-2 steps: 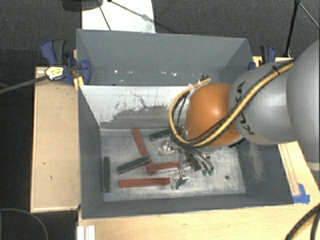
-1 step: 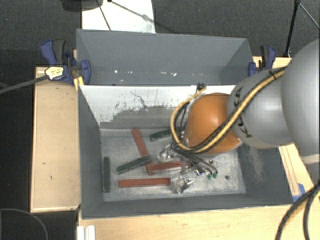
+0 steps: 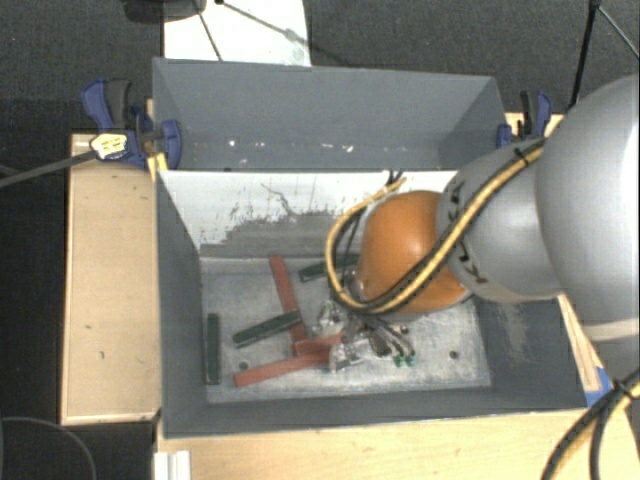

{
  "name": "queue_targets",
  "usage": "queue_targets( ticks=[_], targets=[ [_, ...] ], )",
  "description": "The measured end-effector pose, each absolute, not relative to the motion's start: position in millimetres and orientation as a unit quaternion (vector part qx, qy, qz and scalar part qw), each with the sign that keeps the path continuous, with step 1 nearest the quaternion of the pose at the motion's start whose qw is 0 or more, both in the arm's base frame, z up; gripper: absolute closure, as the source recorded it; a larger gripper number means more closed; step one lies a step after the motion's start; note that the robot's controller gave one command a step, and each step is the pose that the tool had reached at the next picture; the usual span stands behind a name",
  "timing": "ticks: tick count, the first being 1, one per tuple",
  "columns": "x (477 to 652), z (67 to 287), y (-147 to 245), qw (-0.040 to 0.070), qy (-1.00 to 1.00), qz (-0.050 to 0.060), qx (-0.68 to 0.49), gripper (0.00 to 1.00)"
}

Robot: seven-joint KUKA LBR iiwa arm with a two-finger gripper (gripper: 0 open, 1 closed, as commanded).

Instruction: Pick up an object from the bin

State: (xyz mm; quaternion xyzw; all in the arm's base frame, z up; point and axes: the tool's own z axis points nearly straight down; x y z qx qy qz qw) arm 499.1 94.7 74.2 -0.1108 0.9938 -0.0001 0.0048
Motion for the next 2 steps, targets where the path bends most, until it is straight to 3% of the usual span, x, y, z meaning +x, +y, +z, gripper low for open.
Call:
queue_targets(
  ticks=[2],
  targets=[
    [497.9, 76.8, 94.5, 0.003, 0.994, 0.000, -0.111, 1.00]
  ],
)
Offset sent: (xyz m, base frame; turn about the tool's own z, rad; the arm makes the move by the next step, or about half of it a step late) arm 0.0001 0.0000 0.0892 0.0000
